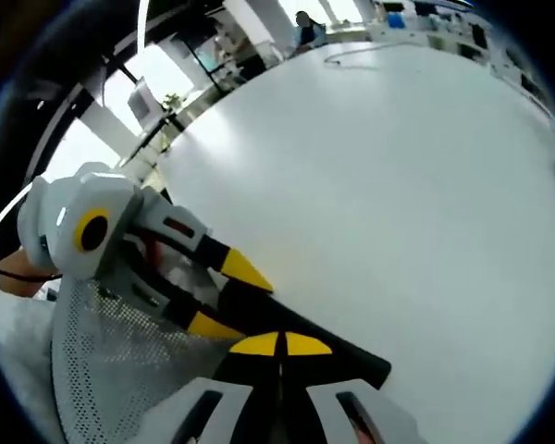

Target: Press the specified remote control buttons in sequence, fully releasing each button before pressing the next.

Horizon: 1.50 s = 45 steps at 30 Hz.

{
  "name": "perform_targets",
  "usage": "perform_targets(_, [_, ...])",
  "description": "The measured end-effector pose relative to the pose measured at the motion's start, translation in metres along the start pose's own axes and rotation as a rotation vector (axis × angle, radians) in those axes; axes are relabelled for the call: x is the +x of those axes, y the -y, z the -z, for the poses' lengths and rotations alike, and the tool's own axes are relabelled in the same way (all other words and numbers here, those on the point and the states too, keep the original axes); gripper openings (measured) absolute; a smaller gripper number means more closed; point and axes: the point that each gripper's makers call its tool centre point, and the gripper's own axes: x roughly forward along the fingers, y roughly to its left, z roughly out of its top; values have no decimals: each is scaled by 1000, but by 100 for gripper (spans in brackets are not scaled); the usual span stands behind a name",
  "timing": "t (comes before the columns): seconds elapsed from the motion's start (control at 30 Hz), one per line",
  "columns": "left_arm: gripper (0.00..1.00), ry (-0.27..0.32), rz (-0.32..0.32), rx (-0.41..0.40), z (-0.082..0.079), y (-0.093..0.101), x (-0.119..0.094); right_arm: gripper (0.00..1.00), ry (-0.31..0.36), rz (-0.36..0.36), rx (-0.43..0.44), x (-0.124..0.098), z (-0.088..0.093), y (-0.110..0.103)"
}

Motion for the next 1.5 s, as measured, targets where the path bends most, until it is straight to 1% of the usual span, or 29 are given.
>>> perform_targets(0.07, [25,-1,0,1,0,0,0,0,0,-13,2,1,0,-2])
perform_targets(0.23, [25,-2,-1,2,-1,0,0,0,-3,-13,-2,3,-1,-3])
perform_targets(0.33, [25,-2,0,5,-1,1,1,0,12,-42,24,3,-5,-7])
perform_targets(0.4, [25,-4,1,22,-1,3,1,0,-3,-45,29,5,-3,-7])
perform_targets(0.47, [25,-7,-1,49,0,3,1,0,-15,-33,18,8,0,-6])
perform_targets(0.5, [25,-7,-1,47,-1,3,1,0,-31,-23,6,8,3,-5])
perform_targets(0.53, [25,-8,-1,40,-1,3,1,0,-14,-28,8,9,-1,-7])
perform_targets(0.57, [25,-9,0,27,-1,2,1,0,-20,-27,11,10,0,-6])
perform_targets(0.87, [25,-6,2,17,-1,2,1,0,-18,-31,26,7,0,-6])
perform_targets(0.93, [25,0,7,-11,-2,1,0,0,-17,-27,21,6,0,-6])
perform_targets(1.17, [25,12,14,-46,-4,0,2,0,-11,-12,8,6,-1,-3])
perform_targets(1.5, [25,25,14,-69,-8,-2,5,0,6,16,-18,4,-2,2])
